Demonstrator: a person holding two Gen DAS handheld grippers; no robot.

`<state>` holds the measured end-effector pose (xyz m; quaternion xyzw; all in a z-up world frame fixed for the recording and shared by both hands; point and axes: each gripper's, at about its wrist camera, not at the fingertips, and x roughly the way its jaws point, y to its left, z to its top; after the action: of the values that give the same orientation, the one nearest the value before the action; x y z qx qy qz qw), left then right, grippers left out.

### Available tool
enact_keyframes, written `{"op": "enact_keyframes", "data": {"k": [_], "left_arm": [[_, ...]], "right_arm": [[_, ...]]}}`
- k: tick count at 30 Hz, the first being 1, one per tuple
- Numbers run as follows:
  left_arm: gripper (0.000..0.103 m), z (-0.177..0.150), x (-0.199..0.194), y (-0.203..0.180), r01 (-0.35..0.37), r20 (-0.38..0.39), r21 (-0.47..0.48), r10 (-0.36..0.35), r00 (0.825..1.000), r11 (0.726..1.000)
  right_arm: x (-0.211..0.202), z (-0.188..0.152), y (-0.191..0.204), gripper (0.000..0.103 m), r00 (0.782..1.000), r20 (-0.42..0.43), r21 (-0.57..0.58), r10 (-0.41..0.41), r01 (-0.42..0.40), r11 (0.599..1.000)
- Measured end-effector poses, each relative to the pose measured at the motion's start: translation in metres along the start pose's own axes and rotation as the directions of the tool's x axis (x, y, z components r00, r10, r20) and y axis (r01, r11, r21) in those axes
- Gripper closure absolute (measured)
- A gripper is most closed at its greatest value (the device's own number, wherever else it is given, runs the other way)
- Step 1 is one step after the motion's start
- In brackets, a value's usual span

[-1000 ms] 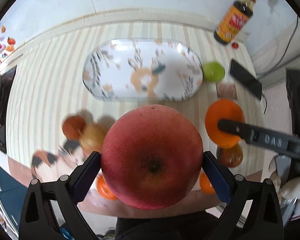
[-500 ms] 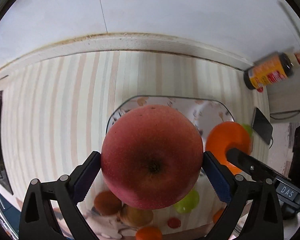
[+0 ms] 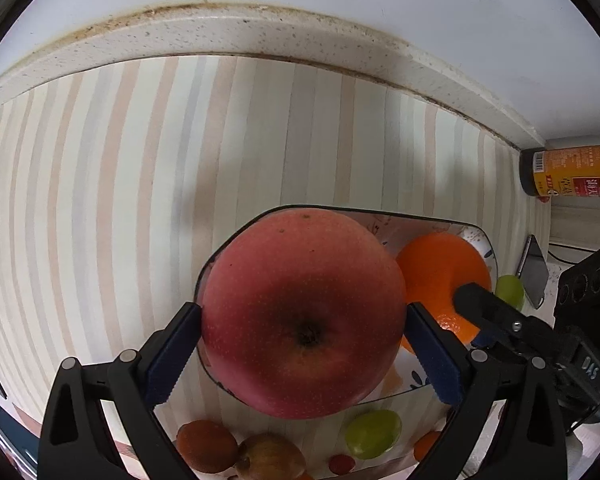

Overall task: Organize fruits
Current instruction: 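Place the red apple on the floral plate while the right tool places the orange, then move both tools back to the loose fruits and grasp a tangerine with each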

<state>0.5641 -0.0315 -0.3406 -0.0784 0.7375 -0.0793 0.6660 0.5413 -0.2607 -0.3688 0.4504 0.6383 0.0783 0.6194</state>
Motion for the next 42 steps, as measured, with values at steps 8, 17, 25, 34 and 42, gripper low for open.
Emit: {"op": "enact_keyframes", "data": {"k": [8,17,25,34,42], "left_arm": [[0.000,-0.001,0.006,-0.010,-0.049,-0.005,0.032,0.049,0.999,0.998],[0.000,-0.006,-0.014,-0.009,-0.016,0.070,0.007,0.015,0.997,1.000],[0.000,-0.041,-0.053,-0.010,-0.182,0.216,0.043,0.169,0.962,0.982],[0.000,-0.117,-0.088,-0.024,-0.219,0.341,0.040,0.193,0.920,0.975],[0.000,-0.169,-0.114,-0.032,-0.209,0.410,0.031,0.178,0.894,0.977]], "right_arm": [[-0.008,0.000,0.006,0.011,0.999,0.006,0.002,0.031,-0.031,1.000],[-0.022,-0.010,0.006,0.004,0.998,0.050,-0.050,-0.036,0.038,0.998],[-0.053,-0.049,0.036,0.004,0.890,0.258,-0.287,-0.376,0.442,0.850],[-0.079,-0.115,0.047,0.004,0.795,0.400,-0.384,-0.455,0.597,0.705],[-0.112,-0.176,0.056,0.004,0.738,0.507,-0.427,-0.445,0.663,0.615]]}}
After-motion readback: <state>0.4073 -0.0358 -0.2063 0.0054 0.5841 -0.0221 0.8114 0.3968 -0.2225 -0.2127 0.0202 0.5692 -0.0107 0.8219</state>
